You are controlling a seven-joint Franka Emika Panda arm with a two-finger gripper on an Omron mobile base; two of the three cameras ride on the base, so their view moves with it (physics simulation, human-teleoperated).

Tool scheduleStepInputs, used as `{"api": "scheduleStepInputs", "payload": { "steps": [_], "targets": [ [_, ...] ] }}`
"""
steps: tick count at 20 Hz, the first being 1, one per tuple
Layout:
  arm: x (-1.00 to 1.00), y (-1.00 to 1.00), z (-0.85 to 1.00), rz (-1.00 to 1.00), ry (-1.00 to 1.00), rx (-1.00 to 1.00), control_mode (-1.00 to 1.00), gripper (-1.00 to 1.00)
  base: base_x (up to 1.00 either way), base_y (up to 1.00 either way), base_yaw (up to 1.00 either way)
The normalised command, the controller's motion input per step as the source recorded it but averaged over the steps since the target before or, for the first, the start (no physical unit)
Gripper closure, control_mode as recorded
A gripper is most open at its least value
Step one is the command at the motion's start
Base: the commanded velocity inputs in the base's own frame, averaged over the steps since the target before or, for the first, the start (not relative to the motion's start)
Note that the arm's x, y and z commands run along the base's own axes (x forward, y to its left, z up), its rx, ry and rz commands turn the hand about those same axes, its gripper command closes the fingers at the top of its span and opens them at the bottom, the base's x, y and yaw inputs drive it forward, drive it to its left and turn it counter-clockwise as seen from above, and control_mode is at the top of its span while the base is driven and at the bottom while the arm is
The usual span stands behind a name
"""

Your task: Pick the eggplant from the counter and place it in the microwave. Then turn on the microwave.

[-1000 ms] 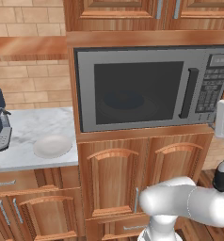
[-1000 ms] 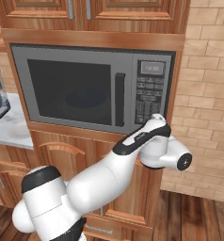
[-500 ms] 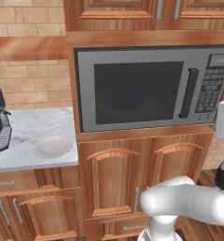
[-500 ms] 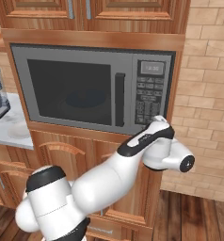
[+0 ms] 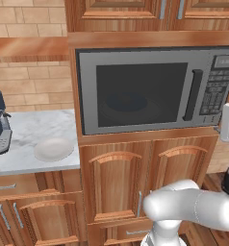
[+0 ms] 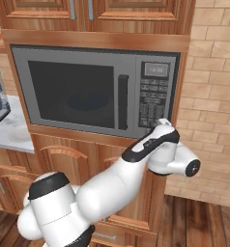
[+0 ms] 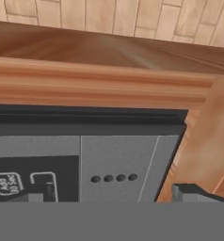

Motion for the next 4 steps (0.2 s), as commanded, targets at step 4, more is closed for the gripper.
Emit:
{"api": "scheduleStepInputs", "payload": {
  "steps": [4],
  "targets": [
    [0.05,0.01,-0.02,0.00,0.00,0.00,-1.00,-1.00,0.00,0.00,0.00]
  ]
}}
